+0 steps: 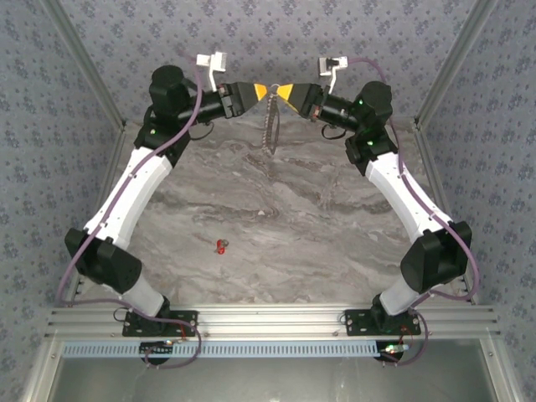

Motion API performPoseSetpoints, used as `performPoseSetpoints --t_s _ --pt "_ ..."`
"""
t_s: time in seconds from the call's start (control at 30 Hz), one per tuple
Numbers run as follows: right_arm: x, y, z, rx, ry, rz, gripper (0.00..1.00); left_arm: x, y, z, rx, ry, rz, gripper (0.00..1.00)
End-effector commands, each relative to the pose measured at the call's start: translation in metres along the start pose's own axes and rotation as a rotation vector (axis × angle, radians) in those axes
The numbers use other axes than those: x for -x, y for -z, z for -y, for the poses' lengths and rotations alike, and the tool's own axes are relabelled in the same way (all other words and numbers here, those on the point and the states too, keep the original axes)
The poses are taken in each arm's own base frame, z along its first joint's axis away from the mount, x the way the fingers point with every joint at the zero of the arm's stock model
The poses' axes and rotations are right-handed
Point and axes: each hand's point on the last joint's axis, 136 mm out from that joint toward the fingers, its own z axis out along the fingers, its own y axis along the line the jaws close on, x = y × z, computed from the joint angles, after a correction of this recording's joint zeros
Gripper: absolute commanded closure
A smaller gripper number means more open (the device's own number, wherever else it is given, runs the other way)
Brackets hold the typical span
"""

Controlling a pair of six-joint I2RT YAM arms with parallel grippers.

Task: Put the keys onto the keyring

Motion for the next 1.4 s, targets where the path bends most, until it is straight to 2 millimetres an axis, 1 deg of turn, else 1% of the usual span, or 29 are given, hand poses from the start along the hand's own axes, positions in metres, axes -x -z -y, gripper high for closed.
performPoseSetpoints --t_s 0.0,0.17,0.27,0.37,0.53,0.63,0.77,1.03,1.27,1.37 --pt "0.013 0.005 -0.026 0.044 0.065 0.071 1.00 0.041 0.023 0.023 -0.023 0.009 0.221 0.45" --pt "0.018 0.005 -0.027 0.040 0.071 0.123 1.00 0.043 0.025 0.033 -0.084 0.061 0.257 0.49" --pt "0.022 0.004 -0.025 0.032 0.069 0.159 1.00 0.040 0.021 0.040 -0.122 0.078 0.262 0.55" --pt "0.022 0.000 -0.024 0.045 0.055 0.168 1.00 0.036 0.015 0.046 -0.146 0.080 0.249 0.57" --pt "0.021 -0.007 -0.027 0.070 0.043 0.173 1.00 0.027 0.006 0.045 -0.150 0.088 0.231 0.59" --pt "0.019 -0.009 -0.029 0.077 0.040 0.169 1.00 0.023 0.004 0.040 -0.135 0.093 0.231 0.61" --pt "0.016 -0.012 -0.030 0.083 0.034 0.159 1.00 0.023 0.002 0.038 -0.133 0.090 0.234 0.61" --pt "0.010 -0.017 -0.029 0.087 0.023 0.147 1.00 0.022 -0.002 0.040 -0.148 0.085 0.222 0.64" --pt "0.010 -0.021 -0.029 0.098 0.017 0.139 1.00 0.020 -0.005 0.040 -0.152 0.083 0.213 0.66" --pt "0.010 -0.023 -0.028 0.101 0.014 0.137 1.00 0.019 -0.005 0.041 -0.156 0.080 0.210 0.69"
